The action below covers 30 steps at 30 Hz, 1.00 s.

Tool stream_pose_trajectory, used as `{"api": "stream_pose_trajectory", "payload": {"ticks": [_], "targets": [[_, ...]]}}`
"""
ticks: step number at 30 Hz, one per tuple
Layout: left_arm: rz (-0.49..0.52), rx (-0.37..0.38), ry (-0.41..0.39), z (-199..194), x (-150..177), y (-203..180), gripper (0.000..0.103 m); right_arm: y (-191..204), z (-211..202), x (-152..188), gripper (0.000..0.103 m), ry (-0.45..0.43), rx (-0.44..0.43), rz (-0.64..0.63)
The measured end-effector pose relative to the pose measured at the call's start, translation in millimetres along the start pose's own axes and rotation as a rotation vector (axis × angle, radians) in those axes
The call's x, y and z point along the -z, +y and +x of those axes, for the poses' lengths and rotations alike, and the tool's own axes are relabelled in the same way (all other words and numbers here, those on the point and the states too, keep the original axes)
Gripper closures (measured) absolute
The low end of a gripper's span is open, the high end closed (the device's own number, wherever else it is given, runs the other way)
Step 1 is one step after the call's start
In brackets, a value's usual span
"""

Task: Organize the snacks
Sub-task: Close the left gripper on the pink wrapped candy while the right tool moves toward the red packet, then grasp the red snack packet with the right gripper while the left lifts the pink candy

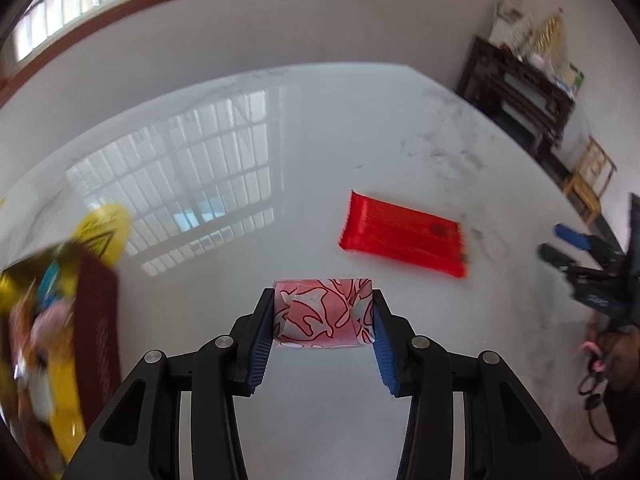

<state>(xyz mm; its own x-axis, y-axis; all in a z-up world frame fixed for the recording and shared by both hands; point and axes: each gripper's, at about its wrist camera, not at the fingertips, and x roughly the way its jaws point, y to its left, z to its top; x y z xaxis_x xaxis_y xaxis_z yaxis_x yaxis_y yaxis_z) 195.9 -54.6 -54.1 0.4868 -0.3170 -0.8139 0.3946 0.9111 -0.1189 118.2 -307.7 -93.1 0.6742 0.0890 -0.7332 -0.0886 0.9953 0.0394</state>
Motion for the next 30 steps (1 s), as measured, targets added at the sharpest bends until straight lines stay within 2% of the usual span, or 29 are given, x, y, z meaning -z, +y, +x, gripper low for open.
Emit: {"api": "stream_pose_trajectory", "payload": {"ticks": [3, 5, 9, 14, 17, 19, 22, 25, 27, 30], "targets": [[-0.022, -0.003, -0.014, -34.0, 20.6, -6.3, 0.057, 26.4, 2.7, -11.6, 0.029, 0.016, -0.115, -0.11], [-0.033, 0.001, -0.02, -56.5, 33.8, -7.7, 0.057, 46.7, 7.9, -26.1, 0.029, 0.01, -0.156, -0.187], [-0.057, -0.019, -0.041, -94.2, 51.8, -5.4, 0.057, 84.5, 34.8, -57.0, 0.029, 0.05, -0.226, -0.333], [-0.113, -0.042, -0.073, -131.9, 66.7, 0.0, 0.057, 113.3, 68.1, -83.1, 0.029, 0.116, -0.284, -0.412], [-0.138, -0.065, -0.09, -146.7, 73.0, 6.1, 0.057, 123.7, 86.7, -90.6, 0.029, 0.192, -0.325, -0.422], [-0.15, -0.085, -0.095, -154.9, 77.5, 11.9, 0.057, 130.3, 96.0, -87.5, 0.029, 0.233, -0.277, -0.454], [-0.169, -0.102, -0.101, -163.7, 84.1, 19.6, 0.057, 132.9, 94.1, -86.8, 0.032, 0.238, -0.266, -0.451], [-0.189, -0.118, -0.105, -172.2, 93.1, 29.5, 0.057, 134.2, 90.8, -88.8, 0.056, 0.248, -0.223, -0.406], [-0.205, -0.125, -0.105, -173.1, 96.0, 35.0, 0.057, 140.8, 85.3, -83.1, 0.06, 0.242, -0.191, -0.426], [-0.227, -0.127, -0.108, -174.9, 102.1, 41.1, 0.057, 142.8, 71.8, -70.6, 0.06, 0.224, -0.191, -0.423]]}}
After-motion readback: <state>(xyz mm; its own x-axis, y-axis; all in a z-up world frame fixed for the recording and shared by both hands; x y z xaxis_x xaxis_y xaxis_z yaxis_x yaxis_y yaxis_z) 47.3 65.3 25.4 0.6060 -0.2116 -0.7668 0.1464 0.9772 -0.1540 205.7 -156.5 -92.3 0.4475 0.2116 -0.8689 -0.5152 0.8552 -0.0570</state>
